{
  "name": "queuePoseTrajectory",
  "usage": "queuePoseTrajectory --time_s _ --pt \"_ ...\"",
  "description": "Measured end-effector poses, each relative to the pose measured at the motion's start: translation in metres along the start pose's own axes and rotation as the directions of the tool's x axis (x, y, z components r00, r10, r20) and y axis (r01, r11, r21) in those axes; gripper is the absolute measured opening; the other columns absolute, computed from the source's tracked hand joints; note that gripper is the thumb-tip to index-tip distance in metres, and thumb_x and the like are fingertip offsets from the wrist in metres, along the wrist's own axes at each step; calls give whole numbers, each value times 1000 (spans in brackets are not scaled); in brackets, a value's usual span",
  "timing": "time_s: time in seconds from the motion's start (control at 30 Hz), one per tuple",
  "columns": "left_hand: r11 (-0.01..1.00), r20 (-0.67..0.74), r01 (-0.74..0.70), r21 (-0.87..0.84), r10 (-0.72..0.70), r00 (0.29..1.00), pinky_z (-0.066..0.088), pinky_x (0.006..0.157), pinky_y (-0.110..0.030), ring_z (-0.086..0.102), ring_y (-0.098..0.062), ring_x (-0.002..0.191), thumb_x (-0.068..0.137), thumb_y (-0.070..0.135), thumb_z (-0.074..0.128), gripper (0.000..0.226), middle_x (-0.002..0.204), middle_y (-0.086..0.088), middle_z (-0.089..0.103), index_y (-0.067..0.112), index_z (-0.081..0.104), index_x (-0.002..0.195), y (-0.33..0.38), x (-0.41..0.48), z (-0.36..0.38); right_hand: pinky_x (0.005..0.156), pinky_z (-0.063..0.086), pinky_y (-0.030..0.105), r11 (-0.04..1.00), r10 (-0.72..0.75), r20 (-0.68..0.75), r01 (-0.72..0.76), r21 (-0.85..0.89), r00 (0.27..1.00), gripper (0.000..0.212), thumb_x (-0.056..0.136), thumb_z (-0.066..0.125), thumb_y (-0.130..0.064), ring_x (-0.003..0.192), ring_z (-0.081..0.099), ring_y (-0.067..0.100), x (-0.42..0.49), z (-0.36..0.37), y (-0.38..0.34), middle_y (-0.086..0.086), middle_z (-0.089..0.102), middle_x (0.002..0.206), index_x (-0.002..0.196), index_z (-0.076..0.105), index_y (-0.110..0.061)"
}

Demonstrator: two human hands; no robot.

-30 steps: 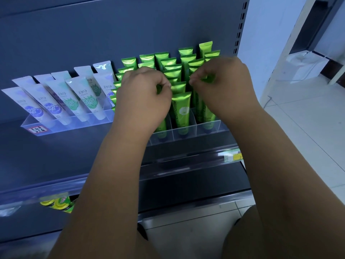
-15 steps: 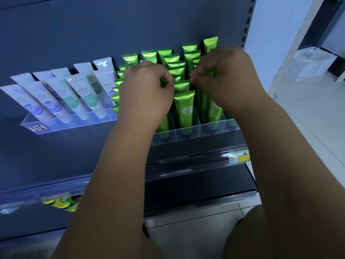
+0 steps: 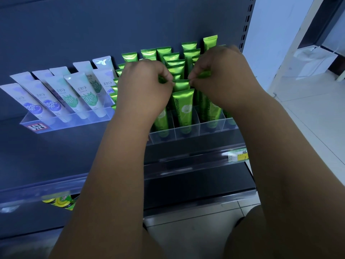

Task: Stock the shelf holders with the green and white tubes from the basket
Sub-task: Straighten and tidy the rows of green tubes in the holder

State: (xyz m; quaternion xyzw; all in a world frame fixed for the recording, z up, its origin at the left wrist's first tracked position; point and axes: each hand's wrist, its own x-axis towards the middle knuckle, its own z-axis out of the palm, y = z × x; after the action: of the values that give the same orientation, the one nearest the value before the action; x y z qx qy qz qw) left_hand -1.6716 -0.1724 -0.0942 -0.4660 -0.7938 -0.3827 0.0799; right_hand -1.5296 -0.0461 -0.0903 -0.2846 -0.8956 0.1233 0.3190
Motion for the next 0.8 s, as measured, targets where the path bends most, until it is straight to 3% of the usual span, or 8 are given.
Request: queuePoseTrajectory --time_s 0.3,0.5,0.8 --pt "998 34 40 -53 -38 999 57 80 -46 64 -31 95 86 24 65 14 92 12 70 32 68 74 4 -2 2 101 46 46 999 -45 -18 45 15 999 13 87 65 -28 116 55 27 -2 1 2 -5 70 100 86 78 -29" --pt "999 33 20 -41 -18 999 54 89 -46 61 -25 110 88 24 65 14 94 13 70 31 69 76 4 -3 2 94 51 44 996 -63 -4 63 57 998 13 86 65 -25 106 60 25 -3 -1 1 -4 70 95 83 77 -28" --pt "998 31 40 -58 -38 999 57 81 -47 64 -31 102 84 26 65 17 90 17 68 37 65 70 4 -4 2 87 54 40 997 -39 14 38 66 999 14 88 66 -22 107 61 21 -6 -4 -2 -2 69 105 88 79 -27"
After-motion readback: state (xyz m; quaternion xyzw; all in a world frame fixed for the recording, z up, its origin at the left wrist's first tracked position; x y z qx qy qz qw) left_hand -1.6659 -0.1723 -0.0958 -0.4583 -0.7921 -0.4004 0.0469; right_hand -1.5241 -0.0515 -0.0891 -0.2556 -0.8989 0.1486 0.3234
